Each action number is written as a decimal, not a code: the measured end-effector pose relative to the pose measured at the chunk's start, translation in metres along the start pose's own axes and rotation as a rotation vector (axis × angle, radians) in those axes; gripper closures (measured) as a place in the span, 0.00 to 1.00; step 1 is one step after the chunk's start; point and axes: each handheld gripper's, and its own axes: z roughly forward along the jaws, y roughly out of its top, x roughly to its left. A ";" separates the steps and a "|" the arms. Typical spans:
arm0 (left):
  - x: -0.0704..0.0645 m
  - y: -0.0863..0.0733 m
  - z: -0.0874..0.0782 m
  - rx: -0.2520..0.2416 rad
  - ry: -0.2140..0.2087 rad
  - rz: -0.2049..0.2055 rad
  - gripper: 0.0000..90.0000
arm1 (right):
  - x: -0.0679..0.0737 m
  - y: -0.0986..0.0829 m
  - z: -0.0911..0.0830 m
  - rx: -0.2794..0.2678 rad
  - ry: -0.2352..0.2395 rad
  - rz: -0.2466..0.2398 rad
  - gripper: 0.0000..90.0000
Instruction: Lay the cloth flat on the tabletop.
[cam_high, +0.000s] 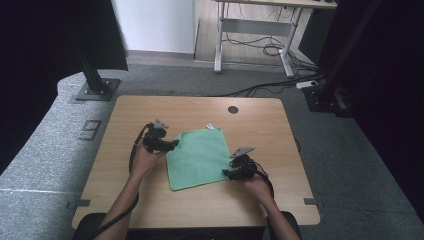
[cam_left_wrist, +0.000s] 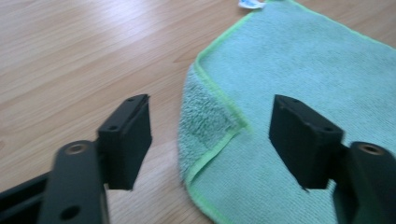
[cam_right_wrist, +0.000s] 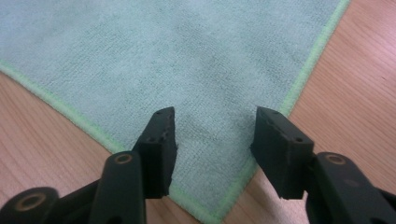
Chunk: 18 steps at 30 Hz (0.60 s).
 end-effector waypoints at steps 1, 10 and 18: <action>-0.002 -0.001 0.003 0.006 -0.006 0.005 0.30 | 0.001 0.000 -0.001 0.002 -0.005 -0.006 0.50; -0.011 -0.005 0.037 0.058 0.032 0.032 0.27 | 0.001 -0.004 -0.002 -0.006 -0.004 -0.011 0.48; 0.008 -0.001 0.050 0.087 0.177 0.022 0.32 | -0.004 -0.009 -0.005 -0.008 0.006 0.012 0.46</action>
